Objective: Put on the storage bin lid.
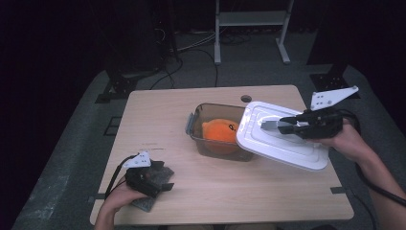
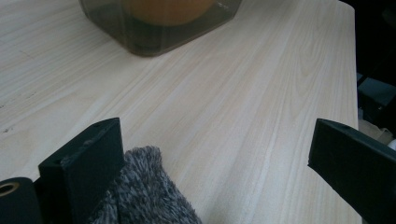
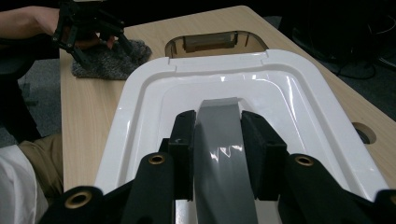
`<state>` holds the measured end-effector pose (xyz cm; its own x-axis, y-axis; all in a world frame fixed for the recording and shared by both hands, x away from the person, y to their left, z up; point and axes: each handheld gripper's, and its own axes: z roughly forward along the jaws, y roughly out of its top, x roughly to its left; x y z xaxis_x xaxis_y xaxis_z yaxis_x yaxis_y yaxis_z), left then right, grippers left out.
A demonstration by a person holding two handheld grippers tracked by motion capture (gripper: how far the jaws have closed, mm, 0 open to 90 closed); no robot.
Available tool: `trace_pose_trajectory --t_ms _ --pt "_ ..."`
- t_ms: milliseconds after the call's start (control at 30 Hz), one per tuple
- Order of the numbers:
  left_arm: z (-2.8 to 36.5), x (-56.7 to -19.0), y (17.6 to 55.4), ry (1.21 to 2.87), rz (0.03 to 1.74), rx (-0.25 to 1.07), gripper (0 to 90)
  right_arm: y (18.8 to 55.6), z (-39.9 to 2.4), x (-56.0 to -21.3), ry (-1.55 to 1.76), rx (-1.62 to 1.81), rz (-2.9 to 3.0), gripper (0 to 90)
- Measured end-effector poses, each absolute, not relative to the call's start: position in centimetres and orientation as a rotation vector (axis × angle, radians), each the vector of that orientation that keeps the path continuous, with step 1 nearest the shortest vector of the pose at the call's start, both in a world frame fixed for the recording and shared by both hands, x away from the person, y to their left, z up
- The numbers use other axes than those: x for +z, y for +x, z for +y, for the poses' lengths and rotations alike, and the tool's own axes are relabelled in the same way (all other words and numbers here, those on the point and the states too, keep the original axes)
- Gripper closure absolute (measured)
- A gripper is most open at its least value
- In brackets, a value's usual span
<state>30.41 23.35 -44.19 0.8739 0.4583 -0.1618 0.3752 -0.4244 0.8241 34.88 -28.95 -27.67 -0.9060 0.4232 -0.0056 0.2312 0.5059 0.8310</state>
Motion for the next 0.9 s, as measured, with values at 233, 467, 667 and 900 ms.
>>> trace_pose_trajectory --t_ms 233,467,667,900 --pt "23.2 -44.3 30.5 2.056 0.605 0.1 2.6 35.9 -27.4 -27.2 0.52 1.355 2.561 65.6" --pt "23.3 -44.4 30.6 2.059 0.606 0.1 2.6 36.8 -26.0 -26.9 0.493 1.374 2.566 65.6" --pt "23.4 -44.5 30.7 2.058 0.608 0.093 2.6 37.6 -24.9 -26.9 0.477 1.371 2.572 65.6" --pt "23.7 -44.4 30.6 2.053 0.608 0.103 2.6 38.5 -23.7 -27.0 0.464 1.383 2.576 65.6"
